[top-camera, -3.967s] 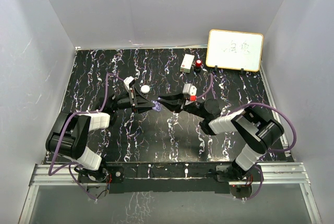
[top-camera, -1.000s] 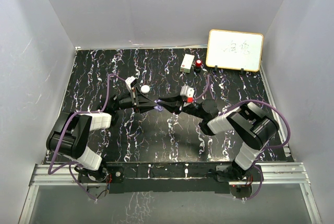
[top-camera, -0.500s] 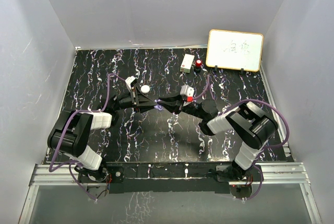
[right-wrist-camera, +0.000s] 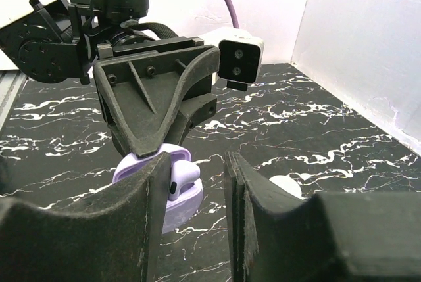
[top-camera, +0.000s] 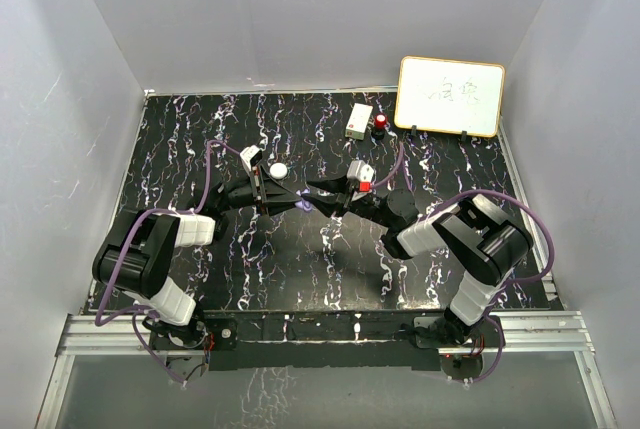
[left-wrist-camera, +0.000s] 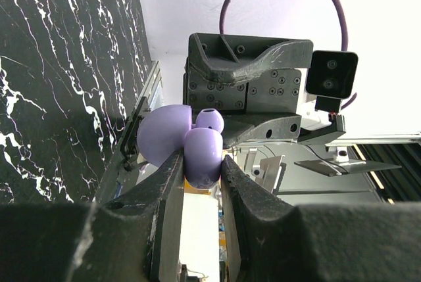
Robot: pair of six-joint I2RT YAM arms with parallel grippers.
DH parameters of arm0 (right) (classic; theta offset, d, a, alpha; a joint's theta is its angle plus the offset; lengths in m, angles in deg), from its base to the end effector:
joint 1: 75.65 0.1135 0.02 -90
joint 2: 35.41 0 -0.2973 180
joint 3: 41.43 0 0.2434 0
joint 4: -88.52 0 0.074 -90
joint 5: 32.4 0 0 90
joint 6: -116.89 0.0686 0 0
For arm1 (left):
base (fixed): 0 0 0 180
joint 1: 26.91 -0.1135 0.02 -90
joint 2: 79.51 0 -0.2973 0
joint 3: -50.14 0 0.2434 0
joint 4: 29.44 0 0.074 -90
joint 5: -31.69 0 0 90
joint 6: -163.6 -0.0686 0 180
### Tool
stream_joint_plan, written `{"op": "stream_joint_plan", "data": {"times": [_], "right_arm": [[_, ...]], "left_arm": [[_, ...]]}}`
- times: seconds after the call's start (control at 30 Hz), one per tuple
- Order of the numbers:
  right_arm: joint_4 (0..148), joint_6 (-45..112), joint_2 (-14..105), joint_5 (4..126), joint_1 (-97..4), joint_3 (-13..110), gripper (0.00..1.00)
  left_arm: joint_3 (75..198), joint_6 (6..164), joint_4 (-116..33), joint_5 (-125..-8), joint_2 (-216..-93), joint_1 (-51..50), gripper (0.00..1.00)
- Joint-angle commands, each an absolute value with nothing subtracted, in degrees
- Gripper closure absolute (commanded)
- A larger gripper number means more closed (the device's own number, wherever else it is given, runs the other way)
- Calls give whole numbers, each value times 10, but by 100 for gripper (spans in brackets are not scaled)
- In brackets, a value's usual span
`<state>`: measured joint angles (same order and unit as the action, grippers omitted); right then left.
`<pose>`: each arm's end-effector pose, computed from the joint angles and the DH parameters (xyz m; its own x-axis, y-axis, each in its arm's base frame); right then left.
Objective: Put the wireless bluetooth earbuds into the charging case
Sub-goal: Place the earbud in the charging case.
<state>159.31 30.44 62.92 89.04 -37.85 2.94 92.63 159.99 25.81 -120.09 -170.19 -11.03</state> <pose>0.2413 0.2324 0.2492 0.1715 0.1999 -0.9647 -0.9298 0.3565 -0.0915 0.2638 -0.1379 0.2424 -0.9611 -0.2172 -0.1706 0.1791 -0.0200 -0.9836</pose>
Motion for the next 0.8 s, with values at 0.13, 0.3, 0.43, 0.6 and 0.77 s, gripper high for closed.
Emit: {"op": "stream_joint_plan", "data": {"times": [0.13,0.3,0.43,0.6,0.77], "right_arm": [[1749,314,631,898,-375,33,61],[1750,318,626,899,-375,34,60],[1750,319,626,902,-376,35,60],[1751,322,626,905,-375,35,60],[1757,328,626,907,-375,36,59]], "left_arm": [[933,1609,313,-1191,-1701,-108,100],[933,1611,318,-1190,-1704,-108,100],[933,1613,321,-1189,-1705,-108,100],[935,1615,322,-1189,-1705,-108,100],[937,1614,323,-1188,-1708,-108,100]]}}
